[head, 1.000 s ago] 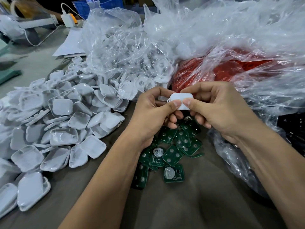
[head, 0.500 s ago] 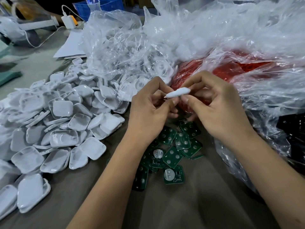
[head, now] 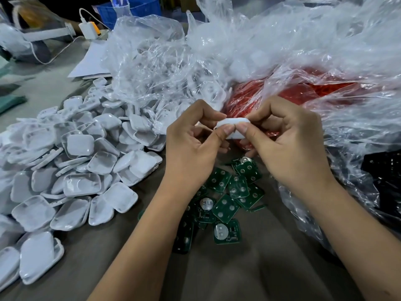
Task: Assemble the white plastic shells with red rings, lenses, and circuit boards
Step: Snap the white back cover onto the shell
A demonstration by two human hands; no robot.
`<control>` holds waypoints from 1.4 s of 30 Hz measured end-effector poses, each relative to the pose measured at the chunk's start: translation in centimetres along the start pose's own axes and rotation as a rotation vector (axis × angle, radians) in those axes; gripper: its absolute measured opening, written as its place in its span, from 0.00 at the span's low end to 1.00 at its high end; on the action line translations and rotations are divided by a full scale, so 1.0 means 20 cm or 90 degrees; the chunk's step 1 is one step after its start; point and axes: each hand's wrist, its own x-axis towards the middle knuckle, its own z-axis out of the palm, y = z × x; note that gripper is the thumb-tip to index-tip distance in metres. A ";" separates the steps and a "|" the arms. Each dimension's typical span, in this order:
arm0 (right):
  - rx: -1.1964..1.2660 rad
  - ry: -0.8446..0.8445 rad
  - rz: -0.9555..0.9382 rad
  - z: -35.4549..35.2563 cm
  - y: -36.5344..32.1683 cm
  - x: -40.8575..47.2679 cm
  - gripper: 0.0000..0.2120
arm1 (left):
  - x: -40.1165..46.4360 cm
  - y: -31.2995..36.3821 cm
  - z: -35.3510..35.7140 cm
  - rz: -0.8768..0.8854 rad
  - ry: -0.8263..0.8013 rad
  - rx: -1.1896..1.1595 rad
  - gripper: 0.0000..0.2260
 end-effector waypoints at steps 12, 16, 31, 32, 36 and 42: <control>-0.003 -0.092 0.066 -0.01 0.02 0.02 0.11 | 0.02 -0.02 0.02 -0.217 0.047 -0.125 0.04; -0.147 -0.113 -0.056 0.01 0.03 0.01 0.12 | 0.04 -0.03 -0.02 -0.310 0.056 -0.188 0.08; 0.449 -0.173 0.419 -0.02 -0.04 0.03 0.07 | 0.04 -0.03 0.01 -0.273 -0.004 -0.241 0.10; 0.454 -0.176 0.418 -0.02 -0.04 0.04 0.08 | 0.04 -0.03 0.01 -0.277 -0.007 -0.244 0.09; 0.489 -0.179 0.418 -0.03 -0.03 0.04 0.13 | 0.04 -0.02 0.01 -0.325 -0.032 -0.302 0.08; 0.548 -0.168 0.436 -0.03 -0.02 0.04 0.11 | 0.04 -0.01 0.01 -0.380 -0.035 -0.363 0.08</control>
